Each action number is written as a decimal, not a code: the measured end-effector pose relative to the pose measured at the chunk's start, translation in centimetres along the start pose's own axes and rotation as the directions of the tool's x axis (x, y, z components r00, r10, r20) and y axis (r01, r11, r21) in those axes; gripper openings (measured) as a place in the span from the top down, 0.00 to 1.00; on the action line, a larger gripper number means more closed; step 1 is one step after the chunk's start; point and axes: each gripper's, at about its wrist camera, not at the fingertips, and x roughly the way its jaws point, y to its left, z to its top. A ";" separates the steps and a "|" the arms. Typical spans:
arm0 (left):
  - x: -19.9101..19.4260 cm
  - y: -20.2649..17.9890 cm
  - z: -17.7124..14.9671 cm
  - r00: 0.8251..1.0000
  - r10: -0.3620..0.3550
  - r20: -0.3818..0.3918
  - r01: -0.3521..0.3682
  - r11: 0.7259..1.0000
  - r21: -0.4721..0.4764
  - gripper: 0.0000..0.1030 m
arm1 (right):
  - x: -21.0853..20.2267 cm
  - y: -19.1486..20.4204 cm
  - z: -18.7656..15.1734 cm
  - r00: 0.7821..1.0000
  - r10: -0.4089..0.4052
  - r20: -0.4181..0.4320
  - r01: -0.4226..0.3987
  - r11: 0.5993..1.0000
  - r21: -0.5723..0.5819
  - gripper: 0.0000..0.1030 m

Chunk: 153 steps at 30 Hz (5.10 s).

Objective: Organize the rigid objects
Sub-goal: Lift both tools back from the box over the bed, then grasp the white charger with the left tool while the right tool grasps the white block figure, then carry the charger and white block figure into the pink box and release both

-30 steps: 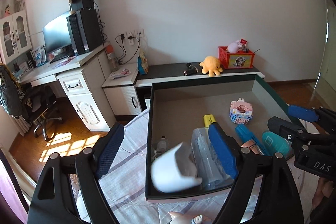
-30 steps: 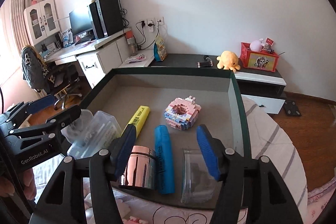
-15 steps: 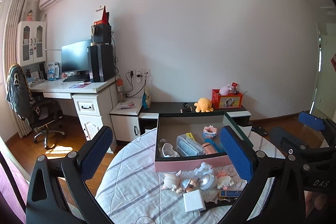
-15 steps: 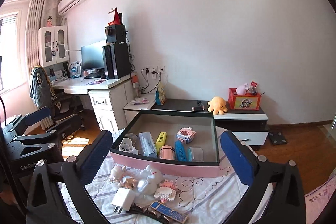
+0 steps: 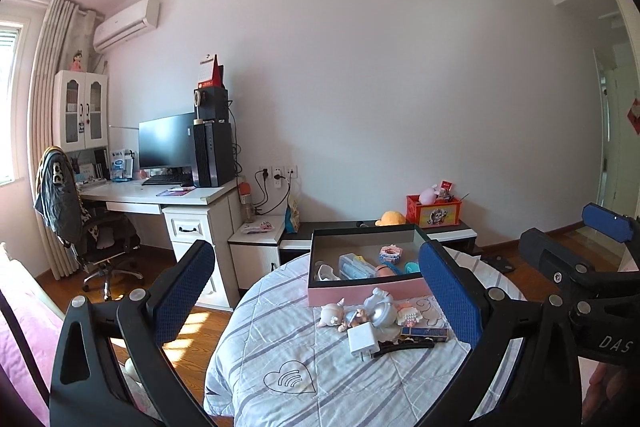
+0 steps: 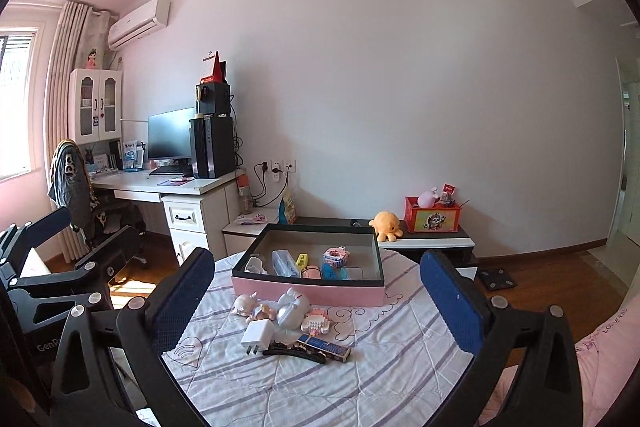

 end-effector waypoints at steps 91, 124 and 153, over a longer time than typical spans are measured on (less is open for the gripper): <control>17.7 -1.2 -10.0 0.888 -0.085 -0.451 0.061 0.996 -0.067 0.61 | 18.9 -2.7 -9.0 0.911 0.151 -0.385 -0.133 0.988 0.072 0.56; -0.7 -3.0 -0.7 0.997 -0.055 -0.051 0.057 0.998 0.037 0.60 | 1.2 1.3 -1.1 0.990 0.141 -0.017 -0.141 0.989 -0.043 0.56; 31.8 -6.4 -1.1 0.919 -0.087 -0.385 0.136 0.985 0.103 0.60 | 27.9 -2.9 -0.6 0.958 0.111 -0.262 -0.131 0.990 -0.057 0.56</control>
